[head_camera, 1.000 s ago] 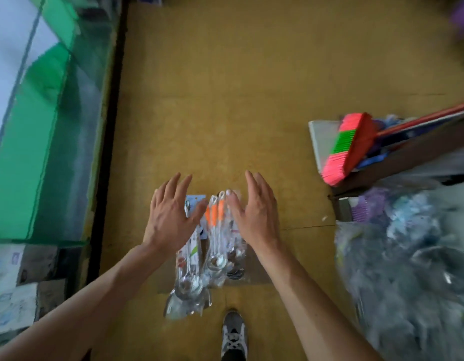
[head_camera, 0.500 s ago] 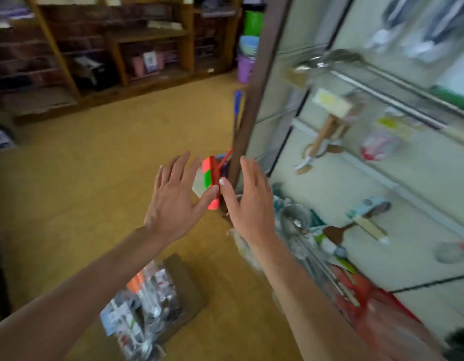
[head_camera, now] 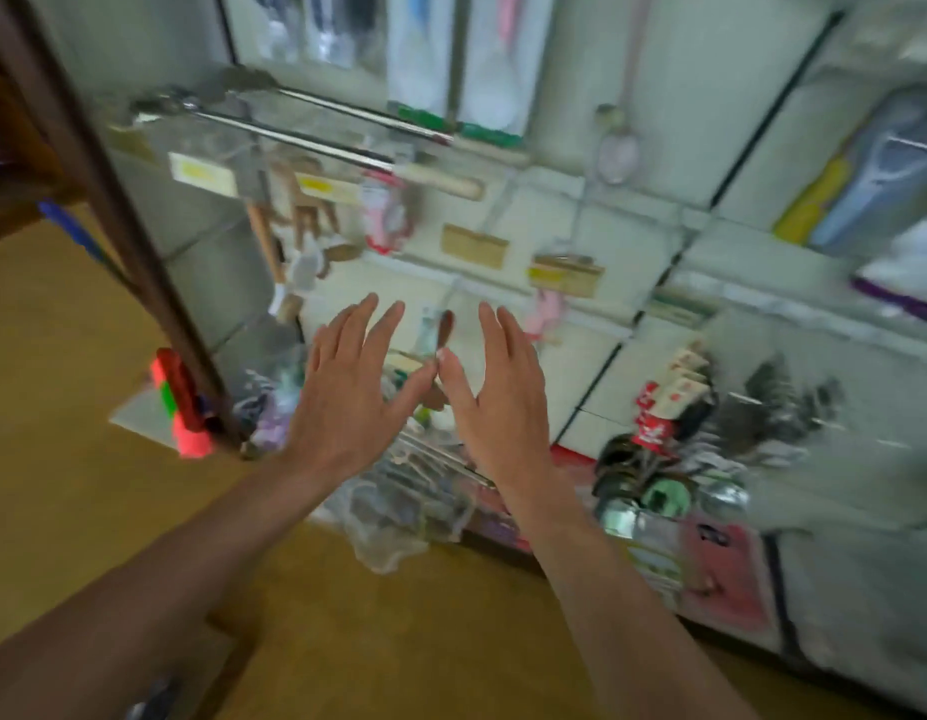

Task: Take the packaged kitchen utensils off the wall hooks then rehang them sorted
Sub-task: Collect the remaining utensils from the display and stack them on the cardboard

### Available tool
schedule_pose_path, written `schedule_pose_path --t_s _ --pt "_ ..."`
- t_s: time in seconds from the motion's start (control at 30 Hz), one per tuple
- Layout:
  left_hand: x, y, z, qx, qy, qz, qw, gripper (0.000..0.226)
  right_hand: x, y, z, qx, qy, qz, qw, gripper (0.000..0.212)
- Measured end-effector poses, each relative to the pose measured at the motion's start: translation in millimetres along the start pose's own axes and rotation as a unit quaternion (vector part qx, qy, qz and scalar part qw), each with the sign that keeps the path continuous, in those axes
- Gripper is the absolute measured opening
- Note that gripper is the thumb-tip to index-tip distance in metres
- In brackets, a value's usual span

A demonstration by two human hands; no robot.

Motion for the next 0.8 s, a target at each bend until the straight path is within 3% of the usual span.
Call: schedule_pose_path --t_s 0.43,0.8 --pt "14.1 210.1 209.4 -0.052 -0.093 0.067 0.992 0.078 -51.4 254.0 -147.5 -0.055 0.04 0.127 0.99 0.072" --pt "-12.9 281.0 344.5 -0.099 -0.157 0.092 0.978 0.069 -104.4 388.4 -182.3 -0.066 0.037 0.212 0.974 0.067"
Point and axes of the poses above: each hand's wrist, its own x-axis towards the middle knuckle, its own z-axis out of the palm, y = z × x, the point moved 9 cm from there along x, towards the middle knuckle, and after that the axes turned 10 degrees about -x, right-handed, at the moved point
